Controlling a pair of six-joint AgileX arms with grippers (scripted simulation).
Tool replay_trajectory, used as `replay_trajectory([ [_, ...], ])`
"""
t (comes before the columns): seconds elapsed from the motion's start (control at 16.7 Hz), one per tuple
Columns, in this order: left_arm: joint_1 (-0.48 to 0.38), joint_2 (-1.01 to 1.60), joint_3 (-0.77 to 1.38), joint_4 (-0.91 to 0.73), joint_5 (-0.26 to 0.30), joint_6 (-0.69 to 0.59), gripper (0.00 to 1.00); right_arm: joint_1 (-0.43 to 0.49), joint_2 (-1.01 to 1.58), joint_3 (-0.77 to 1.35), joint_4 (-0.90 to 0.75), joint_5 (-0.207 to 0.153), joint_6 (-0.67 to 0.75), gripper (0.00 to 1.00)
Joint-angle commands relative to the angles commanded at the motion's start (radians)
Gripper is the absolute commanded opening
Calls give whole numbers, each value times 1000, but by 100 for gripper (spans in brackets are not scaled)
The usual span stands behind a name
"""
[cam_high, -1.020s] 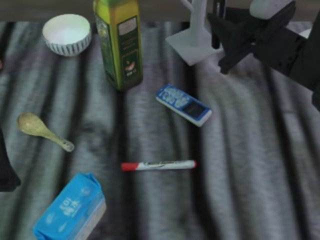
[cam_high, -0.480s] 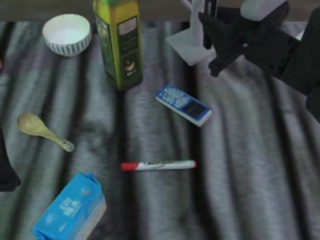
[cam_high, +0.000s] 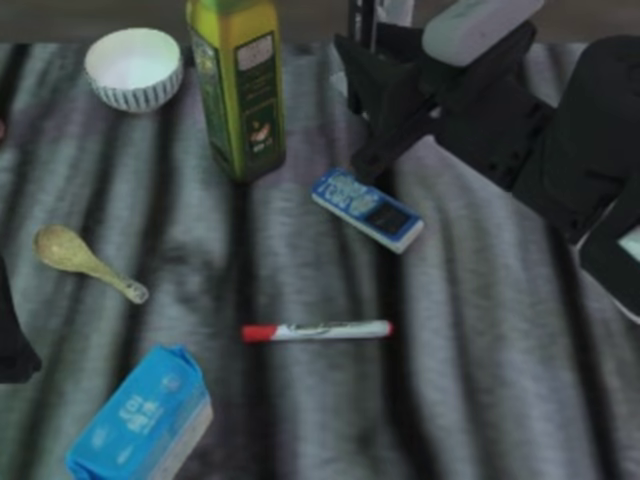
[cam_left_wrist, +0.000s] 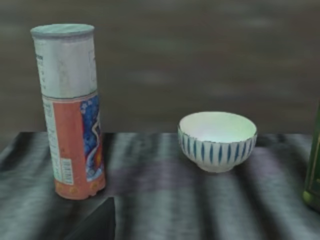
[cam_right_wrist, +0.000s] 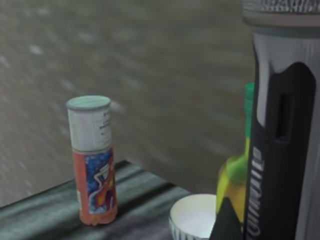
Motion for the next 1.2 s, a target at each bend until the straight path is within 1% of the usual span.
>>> replay_trajectory([
  [0.18,0,0,0,0,0,0,100,-4,4,4,1,-4,2,0],
  [0.6,0,0,0,0,0,0,100,0,0,0,0,0,0,0],
  [0.72,-5,13,11,8,10,0,100,0,0,0,0,0,0,0],
  [0.78,-13,35,28,21,25,0,100,0,0,0,0,0,0,0],
  [0.9,-39,110,84,62,75,1,100,0,0,0,0,0,0,0],
  [1.02,-74,228,160,118,144,3,100,0,0,0,0,0,0,0],
  [1.2,-136,477,292,213,266,5,100,0,0,0,0,0,0,0],
])
